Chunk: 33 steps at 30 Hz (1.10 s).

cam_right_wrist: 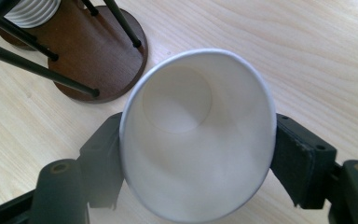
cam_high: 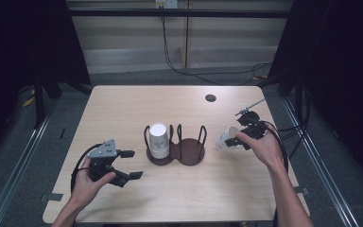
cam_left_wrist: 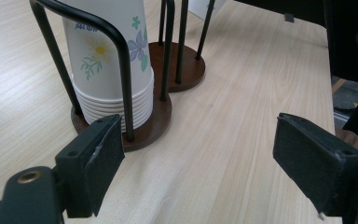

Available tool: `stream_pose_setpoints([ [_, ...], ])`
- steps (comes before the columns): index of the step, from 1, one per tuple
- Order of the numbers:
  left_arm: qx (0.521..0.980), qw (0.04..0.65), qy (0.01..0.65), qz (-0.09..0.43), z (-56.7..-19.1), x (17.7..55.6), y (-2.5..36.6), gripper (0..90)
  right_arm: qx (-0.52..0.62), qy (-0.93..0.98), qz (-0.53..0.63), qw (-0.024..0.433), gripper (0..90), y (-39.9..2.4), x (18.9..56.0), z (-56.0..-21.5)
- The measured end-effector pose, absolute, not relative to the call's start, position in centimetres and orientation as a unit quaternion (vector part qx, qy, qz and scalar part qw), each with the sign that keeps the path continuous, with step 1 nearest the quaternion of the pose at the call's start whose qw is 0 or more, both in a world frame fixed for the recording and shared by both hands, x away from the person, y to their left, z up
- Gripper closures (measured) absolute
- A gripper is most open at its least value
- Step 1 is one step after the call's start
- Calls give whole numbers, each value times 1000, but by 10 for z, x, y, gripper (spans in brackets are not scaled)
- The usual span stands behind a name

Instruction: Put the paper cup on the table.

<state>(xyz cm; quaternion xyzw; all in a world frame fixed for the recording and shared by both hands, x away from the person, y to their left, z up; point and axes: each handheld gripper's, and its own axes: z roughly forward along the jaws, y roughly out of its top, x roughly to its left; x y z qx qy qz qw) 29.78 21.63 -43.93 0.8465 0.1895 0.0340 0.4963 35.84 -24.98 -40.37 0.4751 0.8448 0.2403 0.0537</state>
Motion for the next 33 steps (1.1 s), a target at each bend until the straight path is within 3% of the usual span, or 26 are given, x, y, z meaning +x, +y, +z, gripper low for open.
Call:
stream_pose_setpoints([
  [12, 850, 488, 194, 32, -443, 301, 218, 161, 488, 849, 194, 60, 248, -255, 367, -415],
  [21, 852, 484, 196, 35, -443, 302, 219, 161, 487, 854, 158, 93, 232, -253, 372, -418],
  [33, 841, 503, 194, 43, -440, 300, 222, 161, 489, 851, 172, 82, 193, -249, 377, -431],
])
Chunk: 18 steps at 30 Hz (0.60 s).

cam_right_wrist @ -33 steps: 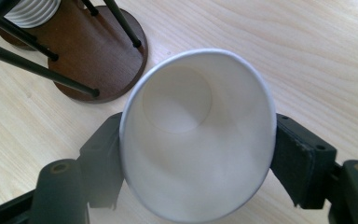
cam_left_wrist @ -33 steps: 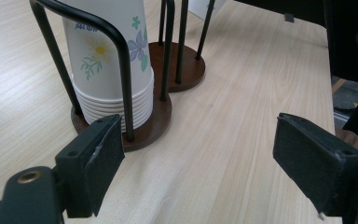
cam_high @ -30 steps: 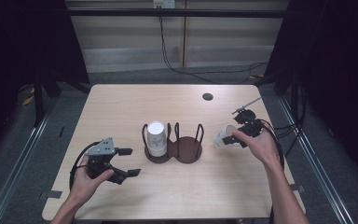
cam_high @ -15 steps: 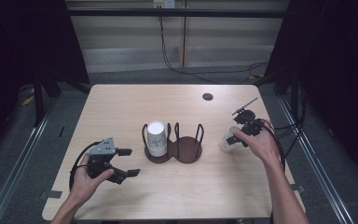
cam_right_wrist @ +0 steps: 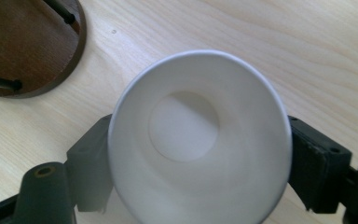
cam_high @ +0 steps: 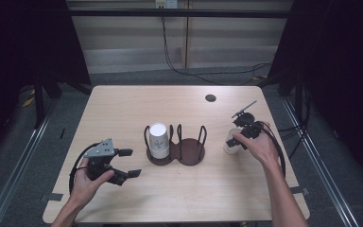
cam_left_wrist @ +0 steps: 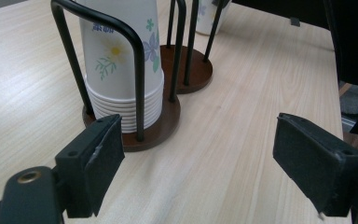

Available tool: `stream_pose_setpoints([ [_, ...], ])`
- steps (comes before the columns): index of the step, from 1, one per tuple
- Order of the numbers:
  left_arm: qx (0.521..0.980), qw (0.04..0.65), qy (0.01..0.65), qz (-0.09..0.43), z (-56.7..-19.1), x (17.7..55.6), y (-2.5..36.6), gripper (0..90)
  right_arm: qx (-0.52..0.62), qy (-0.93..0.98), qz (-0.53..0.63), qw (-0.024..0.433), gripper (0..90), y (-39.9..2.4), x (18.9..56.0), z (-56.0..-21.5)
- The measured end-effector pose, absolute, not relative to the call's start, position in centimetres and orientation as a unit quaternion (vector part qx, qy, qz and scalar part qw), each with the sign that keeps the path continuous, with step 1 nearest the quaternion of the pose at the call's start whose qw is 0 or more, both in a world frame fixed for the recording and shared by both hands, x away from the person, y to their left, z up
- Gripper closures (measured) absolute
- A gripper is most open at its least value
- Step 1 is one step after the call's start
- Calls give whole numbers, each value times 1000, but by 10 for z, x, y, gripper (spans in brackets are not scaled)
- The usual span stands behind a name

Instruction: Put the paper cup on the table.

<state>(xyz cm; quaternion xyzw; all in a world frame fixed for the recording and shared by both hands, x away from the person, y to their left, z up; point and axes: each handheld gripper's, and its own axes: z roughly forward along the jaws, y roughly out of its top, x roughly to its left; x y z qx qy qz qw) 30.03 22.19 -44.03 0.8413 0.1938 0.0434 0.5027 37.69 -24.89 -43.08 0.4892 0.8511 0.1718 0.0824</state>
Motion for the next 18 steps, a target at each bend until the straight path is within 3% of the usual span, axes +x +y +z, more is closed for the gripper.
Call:
stream_pose_setpoints([
  [18, 833, 515, 196, 53, -438, 300, 223, 162, 511, 815, 253, 102, 138, -255, 369, -432],
])
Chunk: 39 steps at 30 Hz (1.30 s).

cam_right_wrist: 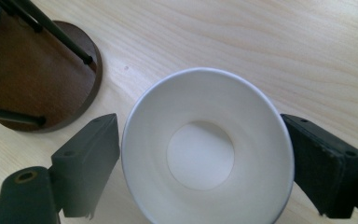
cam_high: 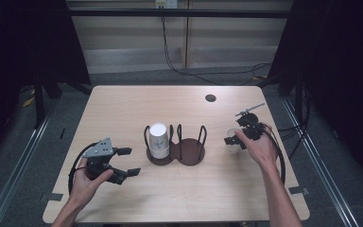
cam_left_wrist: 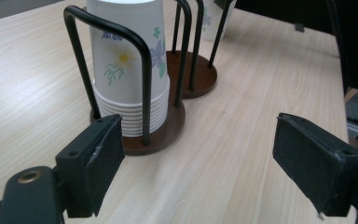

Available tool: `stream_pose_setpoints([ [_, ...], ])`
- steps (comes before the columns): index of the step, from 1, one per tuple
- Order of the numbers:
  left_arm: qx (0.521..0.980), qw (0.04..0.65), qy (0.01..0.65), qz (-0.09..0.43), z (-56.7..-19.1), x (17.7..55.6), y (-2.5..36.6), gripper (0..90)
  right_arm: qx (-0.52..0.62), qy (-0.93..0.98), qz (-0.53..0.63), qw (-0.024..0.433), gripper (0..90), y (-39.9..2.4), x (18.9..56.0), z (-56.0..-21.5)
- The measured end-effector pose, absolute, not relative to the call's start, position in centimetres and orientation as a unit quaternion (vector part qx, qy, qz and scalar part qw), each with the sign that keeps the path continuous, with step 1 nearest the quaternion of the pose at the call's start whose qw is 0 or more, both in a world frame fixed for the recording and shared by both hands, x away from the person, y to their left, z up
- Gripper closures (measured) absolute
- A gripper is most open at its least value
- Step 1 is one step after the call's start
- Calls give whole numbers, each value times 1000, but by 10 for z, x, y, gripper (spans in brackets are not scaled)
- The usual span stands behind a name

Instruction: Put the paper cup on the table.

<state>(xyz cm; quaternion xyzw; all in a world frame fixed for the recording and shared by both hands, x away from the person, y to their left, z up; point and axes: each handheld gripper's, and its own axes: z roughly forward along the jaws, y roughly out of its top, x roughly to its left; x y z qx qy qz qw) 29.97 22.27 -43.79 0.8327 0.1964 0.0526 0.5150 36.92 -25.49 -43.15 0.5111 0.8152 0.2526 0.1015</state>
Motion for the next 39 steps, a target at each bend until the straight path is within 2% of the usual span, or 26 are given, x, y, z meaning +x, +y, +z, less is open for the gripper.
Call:
stream_pose_setpoints([
  [3, 836, 508, 194, 69, -434, 298, 220, 163, 514, 807, 269, 109, 137, -255, 368, -431],
  [14, 843, 499, 194, 48, -435, 296, 215, 163, 519, 769, 342, 147, 142, -261, 360, -424],
  [20, 841, 498, 200, 67, -432, 295, 217, 184, 506, 759, 379, 158, 142, -264, 352, -421],
  [25, 840, 499, 206, 58, -434, 294, 216, 180, 499, 753, 394, 171, 146, -266, 340, -416],
  [27, 836, 503, 216, 39, -435, 294, 214, 180, 500, 747, 400, 180, 146, -267, 334, -415],
  [35, 835, 501, 224, 33, -436, 293, 212, 184, 491, 742, 408, 203, 143, -262, 311, -418],
  [39, 839, 492, 229, 41, -440, 292, 214, 214, 490, 740, 409, 214, 143, -262, 300, -423],
])
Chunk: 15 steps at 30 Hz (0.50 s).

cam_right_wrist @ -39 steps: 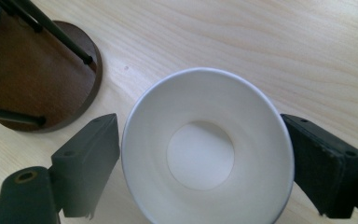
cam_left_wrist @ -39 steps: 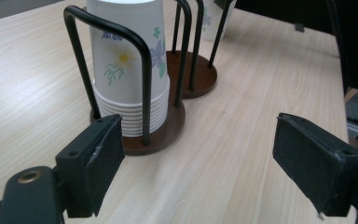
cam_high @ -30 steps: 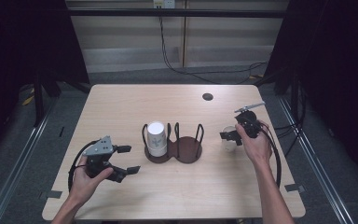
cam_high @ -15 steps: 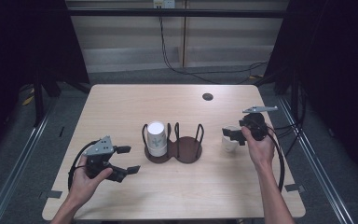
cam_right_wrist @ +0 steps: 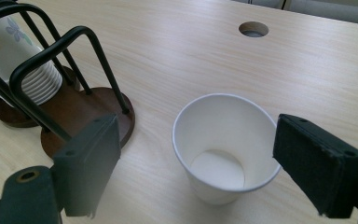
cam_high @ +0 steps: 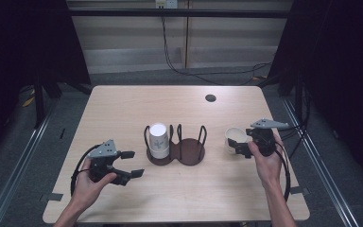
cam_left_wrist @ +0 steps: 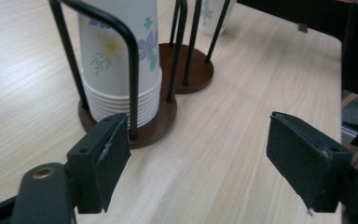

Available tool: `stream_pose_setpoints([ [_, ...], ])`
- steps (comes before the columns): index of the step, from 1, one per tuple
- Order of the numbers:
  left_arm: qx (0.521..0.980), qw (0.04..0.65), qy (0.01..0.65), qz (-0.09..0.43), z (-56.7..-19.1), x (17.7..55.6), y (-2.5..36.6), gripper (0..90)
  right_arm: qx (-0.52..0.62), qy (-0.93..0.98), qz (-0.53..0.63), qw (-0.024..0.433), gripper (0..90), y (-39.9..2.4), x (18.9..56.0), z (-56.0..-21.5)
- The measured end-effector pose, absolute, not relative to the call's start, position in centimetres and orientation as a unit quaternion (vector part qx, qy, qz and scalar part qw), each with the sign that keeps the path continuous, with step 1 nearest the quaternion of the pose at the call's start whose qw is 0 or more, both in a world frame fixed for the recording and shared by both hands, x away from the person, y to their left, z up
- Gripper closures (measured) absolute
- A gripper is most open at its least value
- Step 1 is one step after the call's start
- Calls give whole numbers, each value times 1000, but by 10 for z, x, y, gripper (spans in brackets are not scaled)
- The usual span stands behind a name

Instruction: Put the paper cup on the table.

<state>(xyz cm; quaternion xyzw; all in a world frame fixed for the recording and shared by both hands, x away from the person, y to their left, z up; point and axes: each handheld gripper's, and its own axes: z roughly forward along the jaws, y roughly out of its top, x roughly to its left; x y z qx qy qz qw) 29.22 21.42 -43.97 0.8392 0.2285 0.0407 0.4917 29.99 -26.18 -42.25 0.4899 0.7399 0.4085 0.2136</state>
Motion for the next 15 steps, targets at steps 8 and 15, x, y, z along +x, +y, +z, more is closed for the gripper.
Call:
stream_pose_setpoints([
  [8, 841, 488, 233, 32, -443, 289, 217, 192, 482, 744, 422, 192, 139, -257, 278, -431],
  [15, 841, 486, 235, 27, -450, 284, 213, 183, 472, 741, 450, 162, 136, -242, 260, -437],
])
